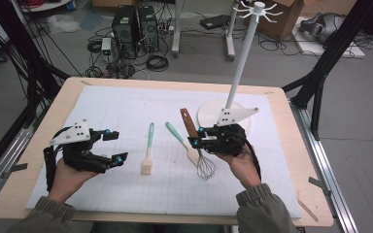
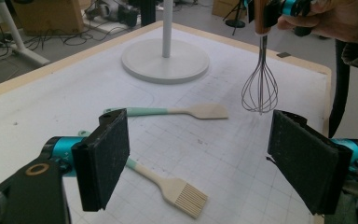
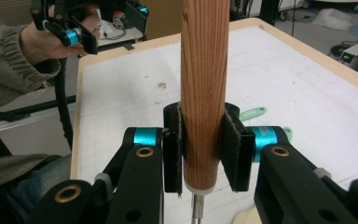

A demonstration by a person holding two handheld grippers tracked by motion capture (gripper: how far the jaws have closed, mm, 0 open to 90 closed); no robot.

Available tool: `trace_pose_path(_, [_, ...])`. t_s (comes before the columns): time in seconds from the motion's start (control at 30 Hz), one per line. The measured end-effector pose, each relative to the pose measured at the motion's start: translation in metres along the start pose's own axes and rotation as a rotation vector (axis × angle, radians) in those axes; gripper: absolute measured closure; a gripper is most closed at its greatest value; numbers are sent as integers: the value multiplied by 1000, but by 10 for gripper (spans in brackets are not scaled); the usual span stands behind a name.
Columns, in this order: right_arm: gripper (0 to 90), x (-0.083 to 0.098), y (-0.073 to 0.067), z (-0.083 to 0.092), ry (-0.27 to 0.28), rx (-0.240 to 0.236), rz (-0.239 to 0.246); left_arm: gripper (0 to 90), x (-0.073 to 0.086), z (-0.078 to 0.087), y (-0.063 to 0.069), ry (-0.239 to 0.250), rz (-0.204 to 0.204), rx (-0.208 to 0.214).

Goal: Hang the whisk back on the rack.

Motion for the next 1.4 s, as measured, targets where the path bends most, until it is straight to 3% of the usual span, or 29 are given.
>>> trace_pose_path(0.47, [726, -13, 19, 30, 46, 40, -10, 173, 14, 7, -6, -3, 7, -47])
trace_pose_path(1.2, [726, -38, 60, 82, 163, 130, -44, 124, 23, 16, -19, -7, 19, -122])
trace_pose_path(1.4, [726, -43, 68, 91, 180, 156, -53, 107, 24, 16, -20, -3, 19, -126])
Point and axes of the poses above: each handheld gripper's, and its own axes: z roughly backward along the jaws, x roughly out of its underside, y roughly to its right, the point moved 6 cm from there along -z, roughly forward along the jaws
